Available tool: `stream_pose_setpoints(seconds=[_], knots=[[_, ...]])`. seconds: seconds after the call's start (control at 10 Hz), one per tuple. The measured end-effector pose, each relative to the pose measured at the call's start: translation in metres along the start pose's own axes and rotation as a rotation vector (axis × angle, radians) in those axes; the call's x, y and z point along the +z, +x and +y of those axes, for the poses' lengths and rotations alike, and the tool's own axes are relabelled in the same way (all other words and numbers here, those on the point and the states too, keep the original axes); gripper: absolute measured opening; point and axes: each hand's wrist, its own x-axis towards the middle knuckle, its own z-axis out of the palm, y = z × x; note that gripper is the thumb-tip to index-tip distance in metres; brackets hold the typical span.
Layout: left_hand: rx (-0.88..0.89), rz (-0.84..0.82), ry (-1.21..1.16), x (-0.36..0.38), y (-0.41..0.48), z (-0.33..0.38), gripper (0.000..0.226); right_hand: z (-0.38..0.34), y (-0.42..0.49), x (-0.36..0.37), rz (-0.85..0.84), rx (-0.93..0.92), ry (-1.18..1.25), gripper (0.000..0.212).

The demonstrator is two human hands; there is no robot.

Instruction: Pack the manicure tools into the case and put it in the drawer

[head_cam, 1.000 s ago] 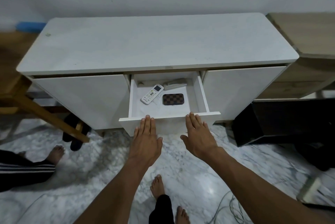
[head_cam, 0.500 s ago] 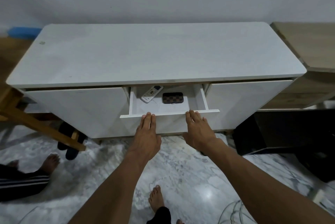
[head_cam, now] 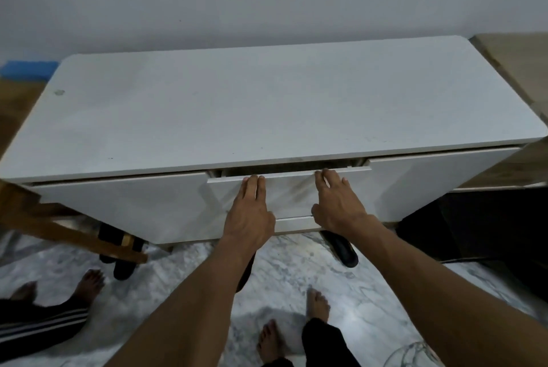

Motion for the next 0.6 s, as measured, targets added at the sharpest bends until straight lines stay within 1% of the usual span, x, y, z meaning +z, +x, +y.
stream_pose_setpoints(seconds=[0.1, 0.2, 0.4, 0.5, 0.6], knots=[[0.001, 0.013, -0.048, -0.004, 0.013, -0.001, 0.079, -0.001, 0.014, -0.003, 0.004, -0.009, 0.018, 0.078], [-0.032, 0.018, -0.052, -0.008, 0.021, 0.002, 0.082, 0.003, 0.024, -0.004, 0.05, -0.04, 0.005, 0.083], [-0.031, 0.022, -0.072, 0.005, 0.02, 0.0, 0.087, 0.009, 0.024, 0.003, 0.023, -0.049, 0.036, 0.09], [-0.078, 0.002, -0.133, -0.008, 0.028, 0.002, 0.085, 0.009, 0.031, -0.004, 0.014, -0.061, 0.04, 0.092], [-0.122, -0.093, -0.246, -0.028, 0.019, 0.009, 0.079, 0.013, 0.023, -0.02, -0.078, -0.052, 0.177, 0.083]])
